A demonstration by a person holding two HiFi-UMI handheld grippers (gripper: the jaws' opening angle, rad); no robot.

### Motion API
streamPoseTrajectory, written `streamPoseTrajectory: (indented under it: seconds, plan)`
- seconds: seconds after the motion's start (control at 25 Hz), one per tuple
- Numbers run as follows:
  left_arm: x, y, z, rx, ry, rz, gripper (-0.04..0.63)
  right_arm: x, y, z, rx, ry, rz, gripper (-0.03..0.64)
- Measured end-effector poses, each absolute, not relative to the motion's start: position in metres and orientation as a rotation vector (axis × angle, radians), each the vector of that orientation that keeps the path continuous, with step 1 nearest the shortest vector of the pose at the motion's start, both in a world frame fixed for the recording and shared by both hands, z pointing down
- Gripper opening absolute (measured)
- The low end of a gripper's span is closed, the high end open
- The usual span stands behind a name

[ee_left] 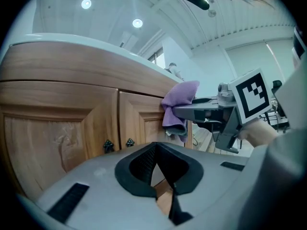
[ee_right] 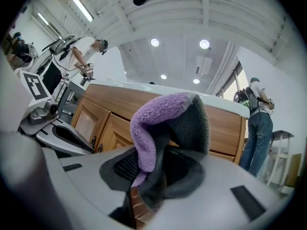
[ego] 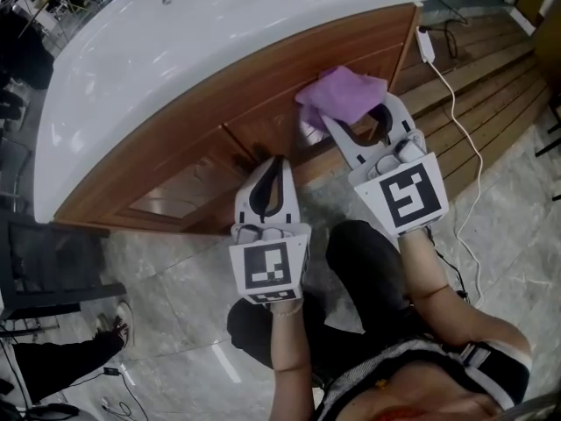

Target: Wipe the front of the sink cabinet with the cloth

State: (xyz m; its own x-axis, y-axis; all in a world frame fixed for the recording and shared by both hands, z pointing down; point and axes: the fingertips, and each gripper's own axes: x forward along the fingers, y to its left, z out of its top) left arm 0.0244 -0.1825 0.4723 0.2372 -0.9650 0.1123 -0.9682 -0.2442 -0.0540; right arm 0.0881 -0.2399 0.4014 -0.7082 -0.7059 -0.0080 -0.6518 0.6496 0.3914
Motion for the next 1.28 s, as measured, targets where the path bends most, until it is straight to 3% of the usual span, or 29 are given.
streamPoseTrajectory:
  seconds: [0.76, 1.28]
  plan:
    - [0.044, -0.192, 0.48, 2.484, -1.86, 0.218, 0.0, 0.18, -0.29, 0.407, 1.371, -2.509, -0.516, 0.161]
    - [0.037, -0.189, 0.483, 2.463, -1.862, 0.212, 0.0, 0.184, -0.292, 0.407, 1.391, -2.544, -0.508, 0.163]
